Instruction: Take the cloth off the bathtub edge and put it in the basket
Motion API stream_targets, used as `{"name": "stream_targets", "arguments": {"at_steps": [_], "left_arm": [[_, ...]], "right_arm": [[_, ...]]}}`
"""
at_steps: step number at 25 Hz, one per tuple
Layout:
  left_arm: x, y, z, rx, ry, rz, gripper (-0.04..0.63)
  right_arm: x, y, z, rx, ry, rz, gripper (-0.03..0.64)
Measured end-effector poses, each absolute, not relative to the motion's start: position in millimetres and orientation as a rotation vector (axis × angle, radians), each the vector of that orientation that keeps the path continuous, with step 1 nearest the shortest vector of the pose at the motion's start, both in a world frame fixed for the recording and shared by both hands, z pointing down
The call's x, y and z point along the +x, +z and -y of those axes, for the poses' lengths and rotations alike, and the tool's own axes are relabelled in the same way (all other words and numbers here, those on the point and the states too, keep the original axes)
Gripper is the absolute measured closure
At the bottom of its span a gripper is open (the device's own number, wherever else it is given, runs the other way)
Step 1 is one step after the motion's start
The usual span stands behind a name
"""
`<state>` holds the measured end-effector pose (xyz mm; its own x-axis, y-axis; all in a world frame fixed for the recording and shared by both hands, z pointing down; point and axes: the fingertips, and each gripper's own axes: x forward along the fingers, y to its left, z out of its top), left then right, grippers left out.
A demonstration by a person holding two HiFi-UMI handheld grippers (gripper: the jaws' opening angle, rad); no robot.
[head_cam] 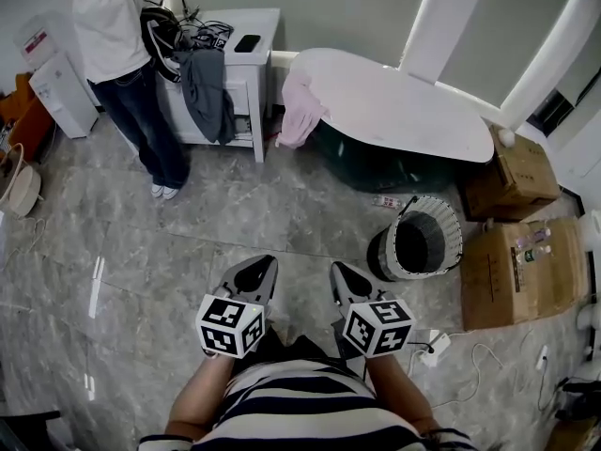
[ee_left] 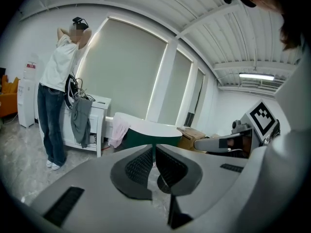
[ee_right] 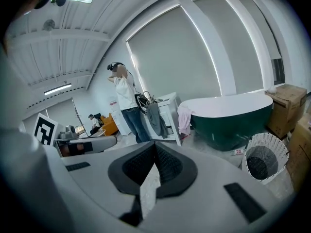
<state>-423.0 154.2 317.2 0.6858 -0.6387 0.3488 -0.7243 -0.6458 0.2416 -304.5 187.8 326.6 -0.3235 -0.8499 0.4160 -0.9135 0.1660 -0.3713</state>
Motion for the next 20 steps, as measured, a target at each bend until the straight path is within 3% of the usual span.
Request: {"name": "stream_targets", "arguments": {"at_steps": [20], "left_arm": [[-425, 334, -18, 2.553, 0.368, 1.063, 0.563]], "right_arm": [[-289, 349, -53, 1.803, 0.85, 2.263, 0.591]]}}
